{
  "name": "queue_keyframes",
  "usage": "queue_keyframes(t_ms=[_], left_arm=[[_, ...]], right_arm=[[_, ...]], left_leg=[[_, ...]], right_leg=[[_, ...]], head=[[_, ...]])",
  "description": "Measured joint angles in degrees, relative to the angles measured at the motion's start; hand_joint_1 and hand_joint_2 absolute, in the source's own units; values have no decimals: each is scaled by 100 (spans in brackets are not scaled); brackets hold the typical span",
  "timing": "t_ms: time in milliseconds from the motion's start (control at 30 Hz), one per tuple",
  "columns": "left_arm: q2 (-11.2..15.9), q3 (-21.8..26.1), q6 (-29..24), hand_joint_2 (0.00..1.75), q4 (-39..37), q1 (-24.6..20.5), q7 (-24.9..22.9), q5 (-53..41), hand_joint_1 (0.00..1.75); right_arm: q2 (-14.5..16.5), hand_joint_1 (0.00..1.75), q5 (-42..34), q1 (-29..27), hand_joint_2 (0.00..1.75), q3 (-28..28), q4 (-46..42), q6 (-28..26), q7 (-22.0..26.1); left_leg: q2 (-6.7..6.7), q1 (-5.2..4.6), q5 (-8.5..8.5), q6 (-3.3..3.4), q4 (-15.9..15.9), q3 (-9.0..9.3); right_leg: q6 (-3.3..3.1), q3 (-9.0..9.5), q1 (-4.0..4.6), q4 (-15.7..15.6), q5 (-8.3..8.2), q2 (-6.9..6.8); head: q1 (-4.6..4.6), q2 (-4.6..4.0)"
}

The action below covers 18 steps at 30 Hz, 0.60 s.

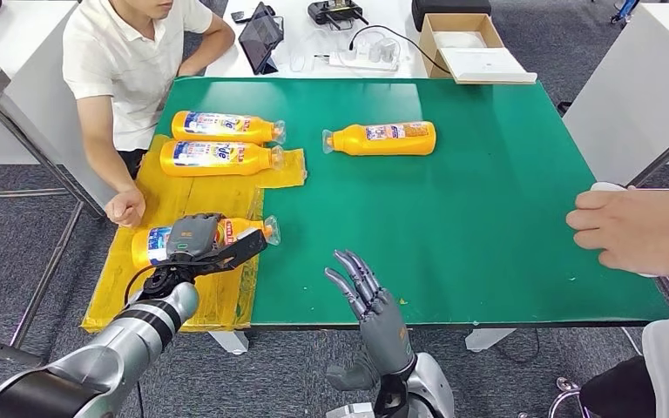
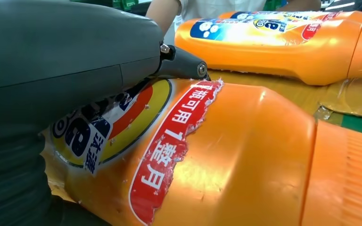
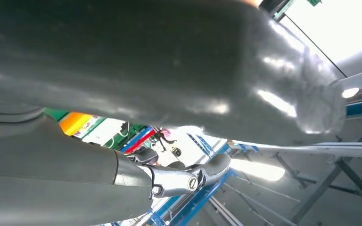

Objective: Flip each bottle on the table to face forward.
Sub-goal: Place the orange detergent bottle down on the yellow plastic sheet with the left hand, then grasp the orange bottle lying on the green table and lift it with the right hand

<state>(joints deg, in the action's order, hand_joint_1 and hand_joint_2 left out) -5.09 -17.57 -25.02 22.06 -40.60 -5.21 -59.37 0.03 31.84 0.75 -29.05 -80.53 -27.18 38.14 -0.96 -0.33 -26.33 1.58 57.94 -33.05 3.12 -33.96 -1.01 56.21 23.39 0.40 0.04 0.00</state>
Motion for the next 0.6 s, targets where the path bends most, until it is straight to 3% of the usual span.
queue_keyframes(t_ms=[100, 233, 600], left_arm=[[-4, 2, 232, 175, -80, -48, 2, 63, 168], [-16, 49, 526, 175, -133, -98, 111, 275, 3], [-156, 567, 1498, 175, -185, -123, 856, 1161, 0]], right_arm=[[6, 0, -21, 9, 0, 0, 54, 38, 1], [29, 0, -54, 58, 0, 0, 160, 115, 0], [79, 0, -318, 230, 0, -18, 476, 226, 2]], left_leg=[[-1, 0, 0, 0, 0, 4], [-1, 0, 0, 0, 0, 14], [-28, -2, -1, 1, -1, 53]], right_leg=[[0, 4, 0, 1, 0, 0], [0, 13, 0, 1, 0, 0], [-2, 64, -3, -3, 5, -25]], head=[[-1, 0], [-2, -1], [-2, -1]])
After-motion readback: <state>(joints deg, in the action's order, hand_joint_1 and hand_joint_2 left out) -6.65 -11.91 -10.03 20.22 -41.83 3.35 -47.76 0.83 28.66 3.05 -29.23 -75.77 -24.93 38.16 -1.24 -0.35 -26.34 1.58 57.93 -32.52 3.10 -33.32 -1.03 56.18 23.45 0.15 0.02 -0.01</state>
